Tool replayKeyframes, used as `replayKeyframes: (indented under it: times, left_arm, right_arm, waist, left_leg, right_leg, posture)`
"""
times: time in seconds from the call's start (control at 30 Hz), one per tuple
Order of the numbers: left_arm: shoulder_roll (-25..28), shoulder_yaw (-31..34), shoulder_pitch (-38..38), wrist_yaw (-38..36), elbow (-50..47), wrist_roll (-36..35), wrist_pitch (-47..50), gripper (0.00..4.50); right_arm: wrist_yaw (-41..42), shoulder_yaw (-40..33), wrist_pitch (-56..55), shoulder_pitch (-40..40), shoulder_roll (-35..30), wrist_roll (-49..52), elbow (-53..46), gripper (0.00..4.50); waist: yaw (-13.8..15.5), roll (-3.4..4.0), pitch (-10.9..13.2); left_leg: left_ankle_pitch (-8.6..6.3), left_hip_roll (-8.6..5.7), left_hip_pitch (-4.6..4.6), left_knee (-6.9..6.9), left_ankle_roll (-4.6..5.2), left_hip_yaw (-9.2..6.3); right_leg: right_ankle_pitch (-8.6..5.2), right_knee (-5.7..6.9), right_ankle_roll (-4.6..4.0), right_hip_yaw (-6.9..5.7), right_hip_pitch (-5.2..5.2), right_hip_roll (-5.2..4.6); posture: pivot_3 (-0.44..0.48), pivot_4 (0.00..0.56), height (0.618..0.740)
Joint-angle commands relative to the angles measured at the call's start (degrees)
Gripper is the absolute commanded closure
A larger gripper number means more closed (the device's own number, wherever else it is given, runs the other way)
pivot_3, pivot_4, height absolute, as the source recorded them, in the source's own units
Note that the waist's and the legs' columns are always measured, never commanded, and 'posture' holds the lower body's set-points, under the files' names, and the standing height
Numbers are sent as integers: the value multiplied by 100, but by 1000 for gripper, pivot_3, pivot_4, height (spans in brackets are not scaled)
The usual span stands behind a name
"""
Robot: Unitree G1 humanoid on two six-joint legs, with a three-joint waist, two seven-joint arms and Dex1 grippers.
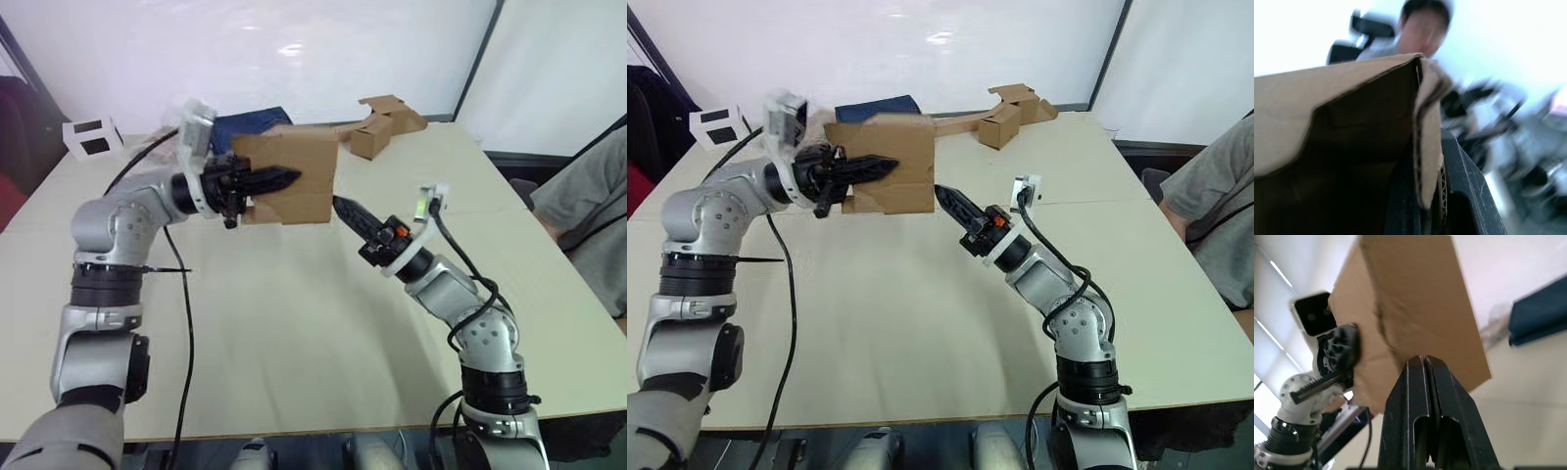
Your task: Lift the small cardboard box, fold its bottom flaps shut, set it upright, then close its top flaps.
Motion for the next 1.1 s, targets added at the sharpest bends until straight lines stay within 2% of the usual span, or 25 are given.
replayKeyframes:
  times: [0.03,0.13,0.27,0.37,0.5,0.6,0.73,0.77,0.83,0.9,0.93,0.97,1.1]
  left_arm:
    - [554,-793,-191,-454,-258,694,104,4500]
    - [1091,-1652,-576,-1317,-195,1464,-387,4500]
    - [1254,-2335,-1210,-2055,-89,2043,-518,4500]
    - [1488,-2870,-1430,-2500,-78,2741,-1235,4500]
    - [1650,-3961,-1731,-2579,-620,2443,-1451,4500]
    - [1608,-4215,-1717,-2579,-599,2450,-1543,4500]
    - [1238,-4298,-1672,-2579,-364,2525,-1342,4500]
    - [1173,-4296,-1700,-2579,-330,2471,-1268,3982]
    - [1209,-4336,-1797,-2579,-387,2209,-1263,3391]
    - [1194,-4282,-1936,-2579,-416,1965,-1015,2603]
    - [1142,-4224,-2013,-2579,-389,1898,-843,1976]
    - [1131,-4183,-2105,-2579,-354,1790,-746,1730]
    - [1249,-3886,-2482,-2579,-50,1251,-464,1730]
  right_arm:
    - [486,-187,190,280,-944,-315,-407,4477]
    - [1153,6,267,483,-1950,-760,-714,4477]
    - [1512,242,-25,480,-2406,-1349,-913,4477]
    - [1753,593,-143,560,-2710,-1887,-1143,4477]
    - [2105,1723,-384,904,-3483,-3188,-1669,4477]
    - [2100,1939,-413,970,-3518,-3515,-1767,4477]
    - [2008,2085,-302,1120,-3524,-3865,-1970,4477]
    - [1997,2074,-295,1175,-3514,-3914,-2002,4500]
    - [1996,2025,-282,1285,-3478,-3963,-2036,4500]
    - [2028,2017,-304,1363,-3470,-4037,-2022,4500]
    - [2047,2026,-328,1394,-3479,-4093,-2009,4500]
    - [2071,2024,-347,1413,-3475,-4125,-1992,4500]
    - [2168,2015,-371,1369,-3415,-4203,-1914,4500]
  waist:
    - [1,0,0]
    - [-36,3,4]
    - [-36,3,4]
    - [-47,4,4]
    - [-6,0,8]
    - [5,-1,9]
    - [19,-3,9]
    - [33,-5,11]
    - [36,-6,11]
    - [32,-8,13]
    - [33,-8,13]
    - [35,-8,13]
    - [30,-8,13]
  left_leg:
    - [0,0,-1,1,0,1]
    - [-1,-1,-5,-3,2,2]
    - [-3,5,-1,-8,6,2]
    - [-5,4,-1,-6,9,4]
    - [-8,5,-2,-6,15,7]
    - [-8,3,-5,5,15,6]
    - [-9,4,-3,8,16,5]
    - [-9,3,-3,8,16,5]
    - [-9,3,-4,8,17,5]
    - [-10,4,-4,7,17,5]
    - [-10,4,-4,8,18,5]
    - [-10,4,-4,8,18,5]
    - [-10,4,-2,8,18,5]
  right_leg:
    - [0,0,0,0,0,0]
    - [-1,-2,0,1,-6,7]
    - [-1,-4,-1,1,-5,15]
    - [-2,-8,0,3,0,14]
    - [-2,-16,0,7,-2,14]
    - [-1,-18,2,5,5,9]
    - [-1,-14,3,5,7,10]
    - [-1,-15,3,3,7,10]
    - [-1,-16,3,3,6,10]
    - [-1,-16,3,4,6,10]
    - [-1,-15,2,4,6,10]
    - [-1,-14,2,4,6,10]
    - [-1,-14,3,4,8,10]
  posture:
    - [0,150,740]
    - [0,150,740]
    - [0,150,740]
    - [0,150,740]
    - [0,150,740]
    - [0,150,740]
    - [0,150,740]
    - [0,150,740]
    - [0,150,740]
    - [0,150,740]
    - [0,150,740]
    - [0,150,740]
    - [0,150,740]
